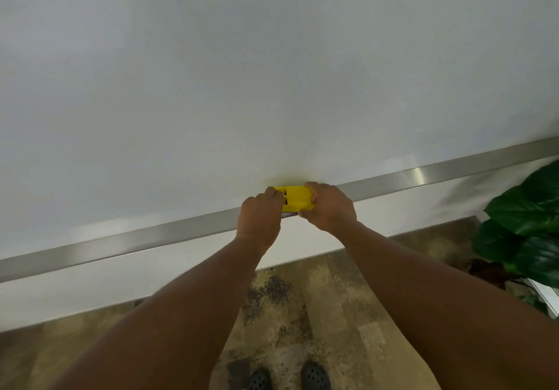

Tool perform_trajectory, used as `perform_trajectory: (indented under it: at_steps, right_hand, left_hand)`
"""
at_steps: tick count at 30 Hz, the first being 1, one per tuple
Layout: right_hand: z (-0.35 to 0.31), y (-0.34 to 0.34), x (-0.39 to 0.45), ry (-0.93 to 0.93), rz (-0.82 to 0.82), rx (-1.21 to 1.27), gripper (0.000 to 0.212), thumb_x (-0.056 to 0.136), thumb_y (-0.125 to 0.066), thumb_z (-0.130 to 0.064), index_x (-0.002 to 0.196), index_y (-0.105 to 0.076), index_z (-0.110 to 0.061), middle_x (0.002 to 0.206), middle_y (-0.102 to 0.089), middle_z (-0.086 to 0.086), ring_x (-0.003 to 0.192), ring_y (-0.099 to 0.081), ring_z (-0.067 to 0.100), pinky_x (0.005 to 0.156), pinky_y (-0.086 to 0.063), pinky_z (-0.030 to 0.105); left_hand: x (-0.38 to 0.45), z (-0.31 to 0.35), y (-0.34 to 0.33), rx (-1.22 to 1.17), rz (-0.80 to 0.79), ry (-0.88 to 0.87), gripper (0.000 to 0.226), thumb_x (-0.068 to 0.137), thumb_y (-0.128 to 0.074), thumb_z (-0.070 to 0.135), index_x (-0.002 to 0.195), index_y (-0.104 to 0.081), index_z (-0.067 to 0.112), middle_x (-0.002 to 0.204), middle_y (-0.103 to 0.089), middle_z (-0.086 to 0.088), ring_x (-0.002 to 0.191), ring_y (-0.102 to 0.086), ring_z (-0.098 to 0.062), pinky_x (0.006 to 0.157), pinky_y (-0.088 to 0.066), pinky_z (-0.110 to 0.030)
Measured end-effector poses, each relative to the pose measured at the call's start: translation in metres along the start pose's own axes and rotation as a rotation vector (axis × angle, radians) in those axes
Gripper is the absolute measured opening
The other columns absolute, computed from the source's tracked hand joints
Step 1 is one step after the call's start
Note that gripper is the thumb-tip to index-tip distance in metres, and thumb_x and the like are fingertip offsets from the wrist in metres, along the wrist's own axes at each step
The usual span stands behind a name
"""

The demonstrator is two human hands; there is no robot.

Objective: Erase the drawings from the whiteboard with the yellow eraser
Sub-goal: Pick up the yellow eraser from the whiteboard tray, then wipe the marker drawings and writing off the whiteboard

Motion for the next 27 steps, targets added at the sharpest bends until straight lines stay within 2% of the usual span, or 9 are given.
perform_trajectory:
  at_steps: [3, 5, 8, 11, 15, 17, 21, 24, 27]
  right_hand:
    - [-0.01, 0.009, -0.006, 0.003, 0.046, -0.117, 0.057, 0.076, -0.069, -0.052, 0.123, -0.052, -0.025, 0.109, -0.05, 0.003, 0.105, -0.052, 0.023, 0.077, -0.047, 0.035]
    - [-0.021, 0.017, -0.011, 0.082, 0.131, -0.224, 0.055, 0.076, -0.065, -0.053, 0.12, -0.054, -0.022, 0.11, -0.045, 0.006, 0.104, -0.048, 0.025, 0.075, -0.044, 0.035]
    - [-0.04, 0.031, -0.018, 0.271, 0.229, -0.359, 0.051, 0.08, -0.058, -0.051, 0.121, -0.054, -0.021, 0.117, -0.047, 0.005, 0.104, -0.044, 0.026, 0.077, -0.038, 0.036]
    - [-0.059, 0.049, -0.025, 0.408, 0.282, -0.364, 0.053, 0.081, -0.06, -0.048, 0.123, -0.054, -0.016, 0.119, -0.054, 0.004, 0.103, -0.051, 0.028, 0.077, -0.038, 0.039]
    - [-0.087, 0.074, -0.036, 0.532, 0.344, -0.334, 0.061, 0.085, -0.061, -0.045, 0.135, -0.047, -0.014, 0.108, -0.058, 0.006, 0.09, -0.055, 0.027, 0.07, -0.043, 0.037]
    - [-0.104, 0.088, -0.043, 0.583, 0.402, -0.297, 0.061, 0.086, -0.06, -0.043, 0.138, -0.045, -0.016, 0.101, -0.056, 0.007, 0.084, -0.053, 0.027, 0.066, -0.043, 0.036]
    - [-0.142, 0.118, -0.051, 0.652, 0.52, -0.226, 0.06, 0.087, -0.057, -0.043, 0.141, -0.043, -0.021, 0.099, -0.052, 0.008, 0.078, -0.05, 0.025, 0.06, -0.044, 0.034]
    - [-0.173, 0.14, -0.056, 0.722, 0.605, -0.211, 0.06, 0.086, -0.059, -0.043, 0.139, -0.044, -0.02, 0.101, -0.052, 0.01, 0.076, -0.052, 0.027, 0.057, -0.044, 0.034]
    - [-0.206, 0.16, -0.06, 0.797, 0.706, -0.182, 0.058, 0.085, -0.062, -0.041, 0.136, -0.051, -0.016, 0.101, -0.054, 0.013, 0.077, -0.052, 0.029, 0.055, -0.044, 0.034]
  left_hand:
    - [-0.009, 0.0, 0.015, 0.046, 0.024, -0.06, 0.036, 0.087, -0.048, 0.0, 0.118, -0.053, 0.017, 0.116, -0.054, -0.003, 0.085, -0.061, -0.023, 0.063, -0.03, -0.031]
    - [-0.013, -0.002, 0.027, 0.065, 0.053, -0.086, 0.037, 0.086, -0.048, -0.001, 0.118, -0.053, 0.017, 0.116, -0.055, -0.002, 0.084, -0.061, -0.024, 0.063, -0.029, -0.032]
    - [-0.019, -0.009, 0.049, 0.08, 0.104, -0.113, 0.039, 0.085, -0.048, -0.002, 0.117, -0.054, 0.02, 0.114, -0.055, 0.0, 0.08, -0.059, -0.023, 0.063, -0.028, -0.032]
    - [-0.025, -0.019, 0.075, 0.081, 0.167, -0.137, 0.042, 0.084, -0.052, -0.003, 0.117, -0.056, 0.023, 0.112, -0.058, 0.002, 0.084, -0.059, -0.021, 0.066, -0.031, -0.03]
    - [-0.044, -0.032, 0.122, 0.162, 0.398, -0.247, 0.033, 0.073, -0.078, 0.006, 0.101, -0.069, 0.022, 0.093, -0.065, 0.005, 0.075, -0.058, -0.019, 0.063, -0.042, -0.029]
    - [-0.052, -0.043, 0.142, 0.16, 0.521, -0.273, 0.024, 0.083, -0.076, 0.021, 0.105, -0.067, 0.021, 0.097, -0.065, 0.004, 0.079, -0.057, -0.02, 0.068, -0.045, -0.032]
    - [-0.069, -0.072, 0.186, 0.014, 0.695, -0.144, 0.03, 0.098, -0.056, 0.039, 0.122, -0.059, 0.021, 0.118, -0.061, 0.005, 0.106, -0.053, -0.019, 0.088, -0.039, -0.035]
    - [-0.084, -0.097, 0.223, -0.069, 0.841, 0.005, 0.03, 0.099, -0.053, 0.036, 0.124, -0.057, 0.022, 0.122, -0.058, 0.005, 0.114, -0.048, -0.017, 0.093, -0.033, -0.034]
    - [-0.096, -0.12, 0.258, -0.077, 0.936, 0.11, 0.03, 0.099, -0.051, 0.035, 0.125, -0.057, 0.022, 0.125, -0.057, 0.005, 0.117, -0.047, -0.018, 0.093, -0.033, -0.035]
Point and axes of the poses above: each hand's wrist, its own x-axis towards the middle knuckle, its own y-axis out of the back of the hand, z = x × y, the point moved 5 cm from there along x, towards the middle knuckle
